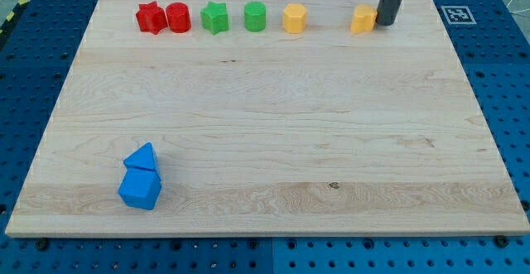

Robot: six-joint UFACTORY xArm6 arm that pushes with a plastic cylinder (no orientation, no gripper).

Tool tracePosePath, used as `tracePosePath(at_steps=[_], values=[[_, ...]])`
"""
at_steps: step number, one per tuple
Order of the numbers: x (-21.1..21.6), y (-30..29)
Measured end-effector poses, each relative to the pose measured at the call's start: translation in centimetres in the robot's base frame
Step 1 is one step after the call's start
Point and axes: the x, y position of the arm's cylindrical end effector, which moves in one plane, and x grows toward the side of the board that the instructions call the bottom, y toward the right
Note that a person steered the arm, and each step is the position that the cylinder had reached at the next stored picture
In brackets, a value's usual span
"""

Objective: Point at the blue cube

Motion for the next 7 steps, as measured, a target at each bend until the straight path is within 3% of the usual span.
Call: tracePosePath(at_steps=[2,3,4,5,7], values=[[0.0,-4.2],[2.5,-1.3],[8.4,-0.6],[12.3,-2.5],[12.4,-10.5]])
